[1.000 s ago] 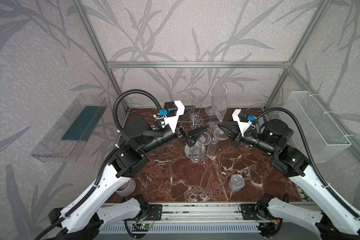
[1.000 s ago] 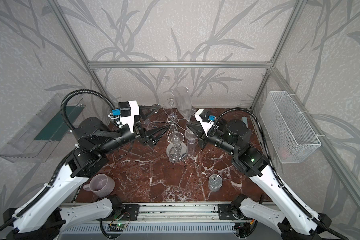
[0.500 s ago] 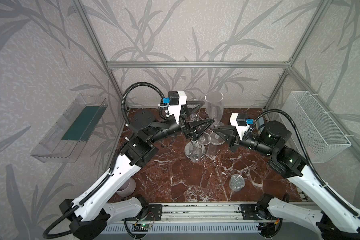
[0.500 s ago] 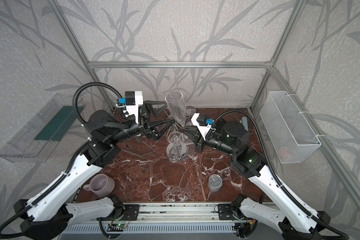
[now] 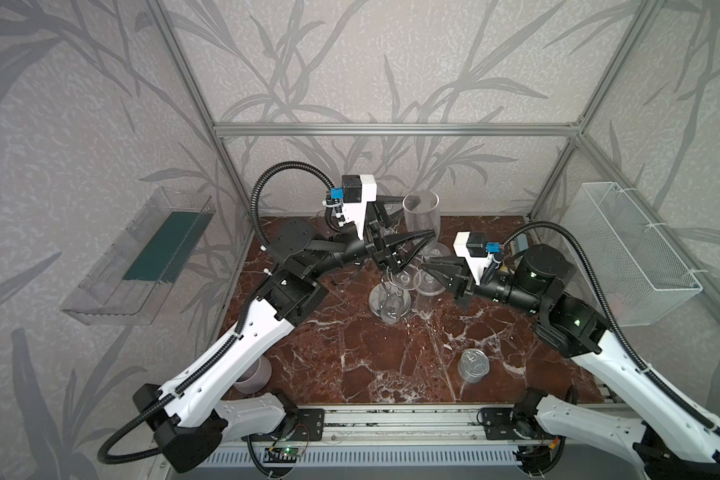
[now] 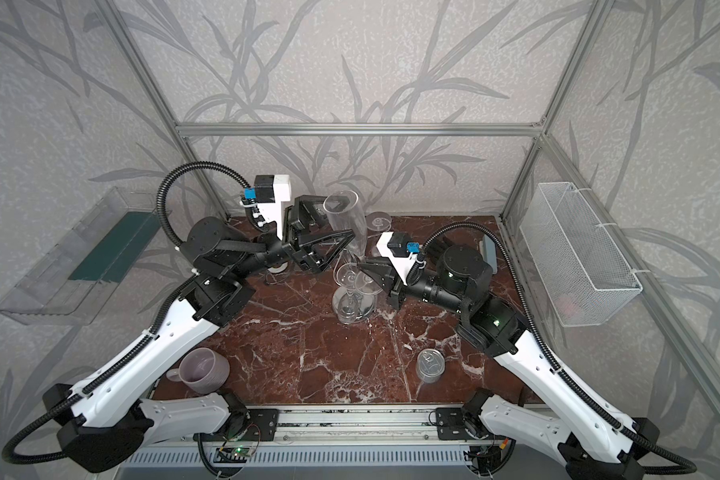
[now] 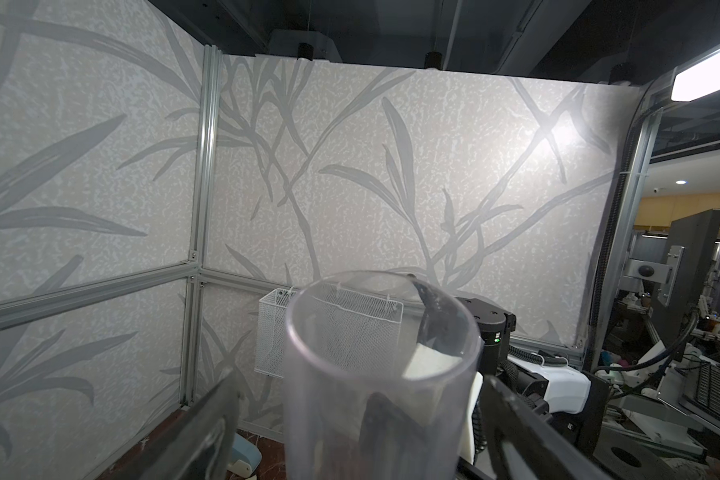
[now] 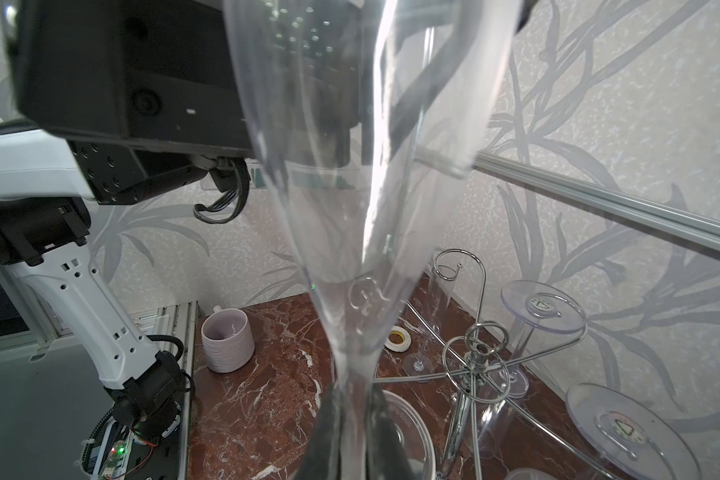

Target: Take the wine glass off the wine glass rack

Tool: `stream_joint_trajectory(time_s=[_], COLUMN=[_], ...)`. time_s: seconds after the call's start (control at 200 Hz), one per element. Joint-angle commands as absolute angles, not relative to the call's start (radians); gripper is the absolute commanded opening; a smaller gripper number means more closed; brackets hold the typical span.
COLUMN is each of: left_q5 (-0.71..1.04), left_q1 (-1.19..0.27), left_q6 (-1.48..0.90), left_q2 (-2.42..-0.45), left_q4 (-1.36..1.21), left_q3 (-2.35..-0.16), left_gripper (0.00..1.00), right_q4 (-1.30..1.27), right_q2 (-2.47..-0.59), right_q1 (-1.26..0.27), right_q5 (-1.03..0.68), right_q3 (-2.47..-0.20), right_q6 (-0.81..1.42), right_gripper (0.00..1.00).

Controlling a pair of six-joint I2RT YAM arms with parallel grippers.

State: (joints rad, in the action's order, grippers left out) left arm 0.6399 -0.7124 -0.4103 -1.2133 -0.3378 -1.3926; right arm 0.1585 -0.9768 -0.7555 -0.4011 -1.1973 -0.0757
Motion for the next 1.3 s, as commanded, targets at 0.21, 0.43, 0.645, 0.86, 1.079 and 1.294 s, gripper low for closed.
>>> stream_joint_trajectory(time_s=[0.21, 0.43, 0.645, 0.86, 1.079, 1.294], left_q5=[0.697, 0.712, 0.708, 0.688, 0.613, 0.546], left_q1=[-0.709, -0.709, -0.709, -0.709, -0.707, -0.707], left_q6=[-0.458, -0.452, -0.444, -0.433, -0.318, -0.200], left_q2=[-1.246, -1.247, -1.246, -1.221, -1.118, -1.001], left_q4=[-0.393, -0.381, -0.371, -0.357, -0.231, -0.041], left_q3=[-1.422, -1.423, -1.424, -1.406, -1.391, -1.403], left_gripper=[0.83, 0.62, 0.46, 0.44, 0.44, 0.44], right_q4=[0.155, 0.174, 0.180, 0.169, 0.084, 0.016], right_q2=[-0.990, -1.013, -1.011, -0.996, -0.921, -0.847], right_q1=[-0.767, -0.772, -0.776, -0.776, -0.776, -0.776], right_q5=[-0.382, -0.382, -0.374, -0.342, -0.266, -0.174], right_q3=[-1.220, -1.233, -1.239, -1.234, -1.191, -1.146], right_q6=[-0.085, -0.098, -0.100, -0.107, -0.131, -0.152], right_gripper=[0.00, 0.00, 0.00, 0.56, 0.76, 0.78])
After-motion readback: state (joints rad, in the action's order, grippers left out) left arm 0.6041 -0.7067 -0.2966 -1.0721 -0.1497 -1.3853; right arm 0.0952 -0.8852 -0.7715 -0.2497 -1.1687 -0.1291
